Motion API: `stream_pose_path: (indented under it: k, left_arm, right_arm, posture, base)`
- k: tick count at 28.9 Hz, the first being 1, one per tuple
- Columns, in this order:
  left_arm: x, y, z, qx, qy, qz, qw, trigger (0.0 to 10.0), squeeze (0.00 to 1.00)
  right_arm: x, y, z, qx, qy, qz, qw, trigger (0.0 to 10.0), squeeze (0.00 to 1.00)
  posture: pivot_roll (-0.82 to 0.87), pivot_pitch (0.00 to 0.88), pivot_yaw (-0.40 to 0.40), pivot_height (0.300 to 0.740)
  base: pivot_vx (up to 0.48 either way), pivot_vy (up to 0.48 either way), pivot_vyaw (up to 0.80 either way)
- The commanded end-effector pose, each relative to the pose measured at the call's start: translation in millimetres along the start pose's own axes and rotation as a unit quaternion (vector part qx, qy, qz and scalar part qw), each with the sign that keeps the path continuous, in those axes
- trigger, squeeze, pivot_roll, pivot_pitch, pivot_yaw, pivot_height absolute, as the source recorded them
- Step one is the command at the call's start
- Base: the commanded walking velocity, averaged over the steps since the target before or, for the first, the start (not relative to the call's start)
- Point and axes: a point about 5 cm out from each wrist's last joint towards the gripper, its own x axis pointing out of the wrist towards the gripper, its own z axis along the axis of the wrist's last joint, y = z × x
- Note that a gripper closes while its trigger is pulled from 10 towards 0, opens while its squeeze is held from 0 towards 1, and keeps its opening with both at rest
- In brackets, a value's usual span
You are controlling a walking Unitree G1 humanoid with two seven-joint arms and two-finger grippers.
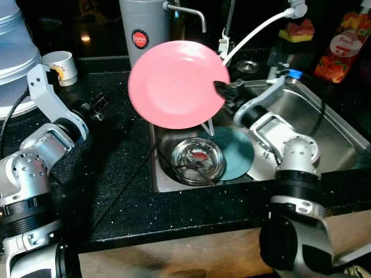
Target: Kitchen organization
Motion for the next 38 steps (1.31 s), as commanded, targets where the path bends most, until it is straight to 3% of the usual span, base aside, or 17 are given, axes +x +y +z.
stream_pose_path:
  k: [1, 2, 4, 5, 7, 9, 11, 13, 14, 15, 17, 21, 22, 26, 28, 29, 38]
  left_arm:
    - [1.3, -0.2, -2, 0.066, 0.005, 0.01, 0.998, 10.0, 0.0]
    - [1.3, -0.2, -2, 0.066, 0.005, 0.01, 0.998, 10.0, 0.0]
    - [3.0, -13.9, -12, 0.145, 0.023, -0.029, 0.989, 10.0, 0.0]
    - [3.0, -13.9, -12, 0.145, 0.023, -0.029, 0.989, 10.0, 0.0]
    - [2.7, -43.3, -31, 0.227, 0.046, -0.117, 0.966, 10.0, 0.0]
    - [0.5, -72.5, -60, 0.272, 0.085, -0.207, 0.936, 10.0, 0.0]
    - [0.5, -72.5, -60, 0.272, 0.085, -0.207, 0.936, 10.0, 0.0]
    - [0.2, -78.7, -71, 0.288, 0.102, -0.228, 0.924, 10.0, 0.0]
    - [0.3, -81.8, -78, 0.296, 0.112, -0.238, 0.918, 10.0, 0.0]
    - [0.2, -86.0, -86, 0.299, 0.125, -0.251, 0.912, 10.0, 0.0]
    - [-0.3, -88.3, -94, 0.297, 0.142, -0.257, 0.909, 10.0, 0.0]
    - [-0.6, -88.8, -96, 0.298, 0.148, -0.259, 0.907, 10.0, 0.0]
    - [-1.7, -88.5, -99, 0.3, 0.156, -0.262, 0.904, 10.0, 0.0]
    - [-4.0, -83.3, -105, 0.292, 0.17, -0.253, 0.907, 10.0, 0.0]
    - [-4.0, -83.3, -105, 0.292, 0.17, -0.253, 0.907, 10.0, 0.0]
    - [-4.4, -81.6, -106, 0.278, 0.171, -0.249, 0.912, 10.0, 0.0]
    - [-5.3, -76.9, -108, 0.252, 0.177, -0.245, 0.919, 10.0, 0.0]
  right_arm:
    - [0.0, -6.3, 5, -0.08, -0.013, -0.038, 0.996, 0.0, 0.0]
    - [0.0, -6.3, 5, -0.08, -0.013, -0.038, 0.996, 0.0, 0.0]
    - [-0.3, -9.7, 4, -0.168, -0.011, -0.061, 0.984, 0.0, 0.0]
    - [-0.3, -9.7, 4, -0.168, -0.011, -0.061, 0.984, 0.0, 0.0]
    - [0.7, -11.1, -2, -0.285, 0.0, -0.077, 0.955, 0.0, 0.0]
    - [2.9, -12.8, -17, -0.393, 0.025, -0.074, 0.916, 0.0, 0.0]
    - [2.9, -12.8, -17, -0.393, 0.025, -0.074, 0.916, 0.0, 0.0]
    - [4.0, -13.2, -22, -0.419, 0.029, -0.072, 0.904, 0.0, 0.0]
    - [4.7, -13.3, -27, -0.442, 0.036, -0.065, 0.894, 0.0, 0.0]
    - [5.3, -13.7, -34, -0.473, 0.05, -0.052, 0.878, 0.9, 0.0]
    - [5.4, -15.1, -44, -0.499, 0.073, -0.036, 0.863, 2.0, 0.0]
    - [5.3, -15.6, -48, -0.506, 0.081, -0.03, 0.858, 2.0, 0.0]
    - [5.1, -16.0, -52, -0.518, 0.09, -0.023, 0.851, 3.2, 0.0]
    - [3.4, -20.1, -67, -0.561, 0.13, 0.005, 0.817, 4.5, 0.0]
    - [3.4, -20.1, -67, -0.561, 0.13, 0.005, 0.817, 4.5, 0.0]
    - [2.3, -22.9, -74, -0.573, 0.156, 0.017, 0.804, 10.0, 0.0]
    - [4.1, -35.5, -93, -0.593, 0.229, 0.033, 0.772, 10.0, 0.0]
  posture:
    - [0.02, 0.004, 0.003, 0.74]
    - [0.02, 0.004, 0.003, 0.74]
    - [0.02, 0.002, 0.005, 0.74]
    - [0.02, 0.002, 0.005, 0.74]
    - [0.02, 0.0, 0.007, 0.74]
    - [0.02, 0.0, 0.009, 0.74]
    - [0.02, 0.0, 0.009, 0.74]
    - [0.02, 0.0, 0.011, 0.74]
    - [0.01, 0.0, 0.013, 0.74]
    - [0.01, 0.0, 0.015, 0.74]
    - [0.01, 0.0, 0.016, 0.74]
    - [0.01, 0.0, 0.016, 0.74]
    - [0.01, 0.0, 0.016, 0.74]
    - [0.02, 0.002, 0.013, 0.74]
    - [0.02, 0.002, 0.013, 0.74]
    - [0.02, 0.004, 0.012, 0.74]
    - [0.02, 0.011, 0.004, 0.74]
  base:
    - [0.0, 0.0, 0.0]
    - [0.0, 0.0, 0.0]
    - [0.0, 0.0, 0.0]
    - [0.0, 0.0, 0.0]
    - [0.0, 0.0, 0.0]
    - [0.0, 0.0, 0.0]
    - [0.0, 0.0, 0.0]
    - [0.0, 0.0, 0.0]
    - [0.0, 0.0, 0.0]
    - [0.0, 0.0, 0.0]
    - [0.0, 0.0, 0.0]
    - [0.0, 0.0, 0.0]
    - [0.0, 0.0, 0.0]
    - [0.0, 0.0, 0.0]
    - [0.0, 0.0, 0.0]
    - [0.0, 0.0, 0.0]
    - [0.0, 0.0, 0.0]
